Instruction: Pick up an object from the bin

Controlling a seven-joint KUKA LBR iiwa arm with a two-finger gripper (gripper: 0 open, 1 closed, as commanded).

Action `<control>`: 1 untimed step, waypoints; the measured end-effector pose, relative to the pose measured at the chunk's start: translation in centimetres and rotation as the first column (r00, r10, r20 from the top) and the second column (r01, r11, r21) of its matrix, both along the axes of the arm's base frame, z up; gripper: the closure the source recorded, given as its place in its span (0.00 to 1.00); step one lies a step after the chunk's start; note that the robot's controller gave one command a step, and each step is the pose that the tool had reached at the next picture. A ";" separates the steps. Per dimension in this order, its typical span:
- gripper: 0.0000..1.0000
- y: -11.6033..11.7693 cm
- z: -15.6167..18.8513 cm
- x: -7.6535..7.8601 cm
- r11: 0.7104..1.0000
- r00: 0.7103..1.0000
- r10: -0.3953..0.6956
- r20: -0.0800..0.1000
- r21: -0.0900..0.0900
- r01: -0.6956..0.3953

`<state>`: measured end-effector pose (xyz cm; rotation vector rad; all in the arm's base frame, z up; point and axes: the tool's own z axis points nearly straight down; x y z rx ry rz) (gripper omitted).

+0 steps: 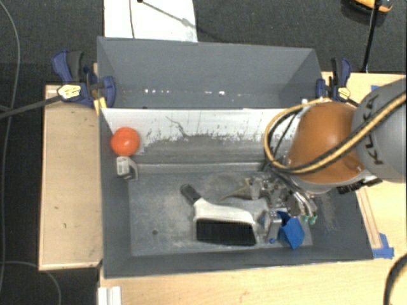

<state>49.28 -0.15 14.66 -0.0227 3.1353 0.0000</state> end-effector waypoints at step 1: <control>0.00 2.2 -3.6 2.5 1.000 1.000 -0.009 -0.002 0.001 0.009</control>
Offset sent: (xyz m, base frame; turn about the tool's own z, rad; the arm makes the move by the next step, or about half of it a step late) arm 0.0060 0.0616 -0.0547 0.1638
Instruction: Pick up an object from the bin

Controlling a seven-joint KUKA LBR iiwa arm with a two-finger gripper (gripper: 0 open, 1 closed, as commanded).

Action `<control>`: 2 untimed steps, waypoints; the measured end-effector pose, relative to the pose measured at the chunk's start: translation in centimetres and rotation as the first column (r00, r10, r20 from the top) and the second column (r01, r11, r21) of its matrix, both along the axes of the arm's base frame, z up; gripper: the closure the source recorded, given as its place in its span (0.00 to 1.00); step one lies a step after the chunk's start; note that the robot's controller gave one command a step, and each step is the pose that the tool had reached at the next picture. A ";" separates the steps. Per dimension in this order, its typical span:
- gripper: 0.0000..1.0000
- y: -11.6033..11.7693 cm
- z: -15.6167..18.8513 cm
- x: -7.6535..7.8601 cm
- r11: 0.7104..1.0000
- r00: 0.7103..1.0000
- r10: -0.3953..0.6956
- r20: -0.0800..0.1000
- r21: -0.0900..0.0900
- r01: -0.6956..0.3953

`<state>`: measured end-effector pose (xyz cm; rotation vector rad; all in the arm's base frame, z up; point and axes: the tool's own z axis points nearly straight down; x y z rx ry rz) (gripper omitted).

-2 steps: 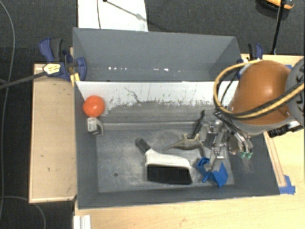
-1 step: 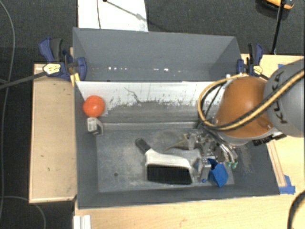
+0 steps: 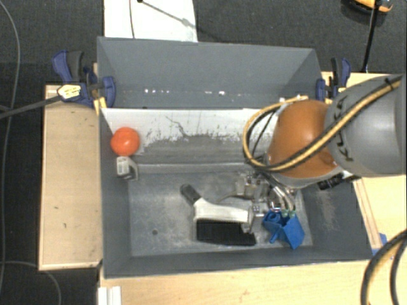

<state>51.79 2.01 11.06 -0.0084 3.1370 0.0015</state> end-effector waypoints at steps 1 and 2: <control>0.00 2.6 -1.2 -1.0 0.993 0.993 -0.119 0.002 0.001 0.119; 1.00 4.1 -3.3 0.5 1.000 1.000 0.011 -0.003 -0.001 -0.011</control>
Offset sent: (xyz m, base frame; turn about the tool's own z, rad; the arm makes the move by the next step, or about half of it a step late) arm 0.0046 0.0417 -0.0367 -0.0110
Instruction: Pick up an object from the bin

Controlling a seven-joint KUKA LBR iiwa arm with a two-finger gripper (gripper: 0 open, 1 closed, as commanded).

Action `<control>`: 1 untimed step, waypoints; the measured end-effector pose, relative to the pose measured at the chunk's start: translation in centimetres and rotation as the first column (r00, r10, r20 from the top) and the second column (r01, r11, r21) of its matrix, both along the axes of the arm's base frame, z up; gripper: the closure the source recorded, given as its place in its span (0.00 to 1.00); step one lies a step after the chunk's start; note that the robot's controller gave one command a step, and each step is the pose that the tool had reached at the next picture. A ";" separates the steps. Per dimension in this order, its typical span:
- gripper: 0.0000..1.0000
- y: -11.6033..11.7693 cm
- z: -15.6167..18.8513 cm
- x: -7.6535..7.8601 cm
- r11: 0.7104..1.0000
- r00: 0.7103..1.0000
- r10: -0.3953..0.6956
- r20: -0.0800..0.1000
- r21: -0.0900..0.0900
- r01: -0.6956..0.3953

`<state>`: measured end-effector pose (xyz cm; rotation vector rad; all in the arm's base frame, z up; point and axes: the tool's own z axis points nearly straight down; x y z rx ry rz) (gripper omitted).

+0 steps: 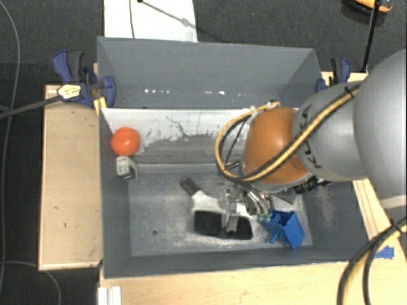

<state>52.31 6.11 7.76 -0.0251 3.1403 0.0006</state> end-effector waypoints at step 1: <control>1.00 0.0 0.0 0.0 1.000 1.000 0.001 0.000 0.000 -0.001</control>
Offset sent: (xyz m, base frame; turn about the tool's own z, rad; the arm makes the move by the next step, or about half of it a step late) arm 0.0022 0.0309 0.0133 0.4030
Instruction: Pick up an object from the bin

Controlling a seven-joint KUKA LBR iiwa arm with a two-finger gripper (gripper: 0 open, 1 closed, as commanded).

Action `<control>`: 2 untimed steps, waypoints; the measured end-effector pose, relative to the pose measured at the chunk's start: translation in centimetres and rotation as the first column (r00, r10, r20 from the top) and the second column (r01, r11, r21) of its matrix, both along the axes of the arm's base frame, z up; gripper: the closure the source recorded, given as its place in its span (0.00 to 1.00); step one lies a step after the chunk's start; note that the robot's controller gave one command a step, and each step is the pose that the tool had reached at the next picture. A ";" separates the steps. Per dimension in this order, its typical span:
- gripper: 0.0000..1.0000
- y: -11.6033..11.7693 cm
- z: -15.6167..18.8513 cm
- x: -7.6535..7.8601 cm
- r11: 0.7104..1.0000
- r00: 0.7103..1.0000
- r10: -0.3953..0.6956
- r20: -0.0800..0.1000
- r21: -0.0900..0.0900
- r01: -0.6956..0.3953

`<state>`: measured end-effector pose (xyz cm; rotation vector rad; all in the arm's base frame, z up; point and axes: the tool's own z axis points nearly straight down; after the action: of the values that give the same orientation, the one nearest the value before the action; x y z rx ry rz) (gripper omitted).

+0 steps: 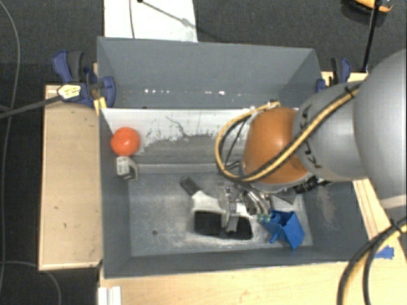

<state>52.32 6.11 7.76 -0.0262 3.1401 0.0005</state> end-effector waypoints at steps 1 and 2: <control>1.00 0.0 0.0 0.0 1.000 1.000 -0.006 0.000 0.000 0.006; 1.00 0.5 1.2 1.3 0.999 0.999 0.042 -0.002 0.000 -0.042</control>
Offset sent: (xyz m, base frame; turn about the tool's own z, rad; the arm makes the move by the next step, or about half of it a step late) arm 0.0293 0.0096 0.0264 -0.2966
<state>53.60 6.61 8.94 -0.0929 3.1409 0.0001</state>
